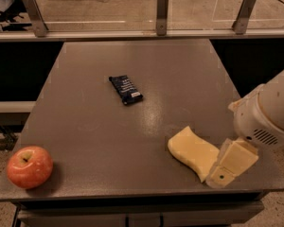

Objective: Move sponge near rxbar blueberry

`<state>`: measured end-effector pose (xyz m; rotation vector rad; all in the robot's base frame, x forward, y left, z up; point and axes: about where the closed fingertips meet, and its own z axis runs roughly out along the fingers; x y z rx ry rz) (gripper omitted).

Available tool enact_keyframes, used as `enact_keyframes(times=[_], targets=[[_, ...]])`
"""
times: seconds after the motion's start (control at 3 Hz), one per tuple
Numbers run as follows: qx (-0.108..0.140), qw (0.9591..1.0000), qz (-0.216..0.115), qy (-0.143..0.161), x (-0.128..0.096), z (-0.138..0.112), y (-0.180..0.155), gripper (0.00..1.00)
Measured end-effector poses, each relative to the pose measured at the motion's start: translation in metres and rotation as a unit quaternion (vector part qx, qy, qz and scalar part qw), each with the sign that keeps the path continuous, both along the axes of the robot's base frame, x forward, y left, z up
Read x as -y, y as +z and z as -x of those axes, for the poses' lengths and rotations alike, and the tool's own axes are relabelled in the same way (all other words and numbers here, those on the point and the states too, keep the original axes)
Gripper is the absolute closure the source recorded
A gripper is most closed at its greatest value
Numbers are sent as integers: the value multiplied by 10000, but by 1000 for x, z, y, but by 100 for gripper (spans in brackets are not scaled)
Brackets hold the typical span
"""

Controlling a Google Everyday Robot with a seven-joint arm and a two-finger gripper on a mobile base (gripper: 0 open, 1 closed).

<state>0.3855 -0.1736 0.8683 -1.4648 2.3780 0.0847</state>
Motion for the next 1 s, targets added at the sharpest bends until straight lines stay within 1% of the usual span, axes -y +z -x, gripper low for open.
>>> enact_keyframes(times=[0.33, 0.67, 1.0], targets=[[-377, 9983, -440, 72, -20, 12, -34, 0], [-407, 9980, -481, 72, -23, 13, -35, 0], [-407, 9980, -478, 80, -23, 13, -35, 18]])
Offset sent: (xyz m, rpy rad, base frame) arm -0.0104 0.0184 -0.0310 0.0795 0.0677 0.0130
